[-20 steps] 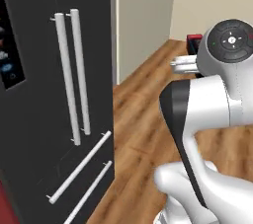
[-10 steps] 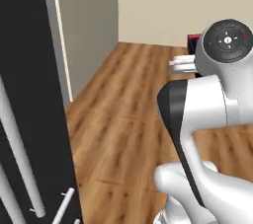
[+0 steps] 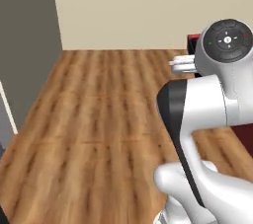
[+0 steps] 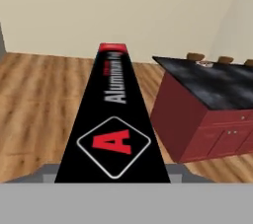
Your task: Retrieve the tupperware and aluminum foil from the cabinet and place them on the dining counter near the plate with kebab skewer and steak to prepare for storing leftovers.
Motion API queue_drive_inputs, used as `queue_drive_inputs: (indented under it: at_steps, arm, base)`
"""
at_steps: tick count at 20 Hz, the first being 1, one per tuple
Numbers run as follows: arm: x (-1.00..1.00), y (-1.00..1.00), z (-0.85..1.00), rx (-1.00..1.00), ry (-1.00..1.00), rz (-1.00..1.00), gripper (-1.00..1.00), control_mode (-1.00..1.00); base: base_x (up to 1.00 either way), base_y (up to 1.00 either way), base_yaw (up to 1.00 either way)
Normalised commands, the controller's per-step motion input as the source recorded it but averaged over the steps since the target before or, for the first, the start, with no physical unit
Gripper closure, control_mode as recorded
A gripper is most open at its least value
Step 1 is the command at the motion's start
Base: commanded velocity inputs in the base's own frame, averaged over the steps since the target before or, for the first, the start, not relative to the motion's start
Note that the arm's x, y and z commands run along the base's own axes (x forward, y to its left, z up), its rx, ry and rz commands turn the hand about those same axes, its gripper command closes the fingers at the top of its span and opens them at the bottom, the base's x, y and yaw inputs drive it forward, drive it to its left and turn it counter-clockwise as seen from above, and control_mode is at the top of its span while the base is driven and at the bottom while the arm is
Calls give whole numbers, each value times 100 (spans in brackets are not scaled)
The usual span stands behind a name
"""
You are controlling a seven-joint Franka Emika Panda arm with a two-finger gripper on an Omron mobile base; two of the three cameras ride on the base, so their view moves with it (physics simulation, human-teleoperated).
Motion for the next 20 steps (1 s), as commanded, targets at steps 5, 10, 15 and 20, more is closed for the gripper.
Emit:
queue_drive_inputs:
  at_steps: [5,10,15,20]
  arm:
    - [0,0,0,0,0,0,100,100]
    - [0,0,0,0,0,0,100,100]
    - [0,0,0,0,0,0,100,100]
    - [0,0,0,0,0,0,100,100]
  base:
    - [92,0,-55]
    - [97,0,-53]
    - [100,10,-50]
    - [100,23,-49]
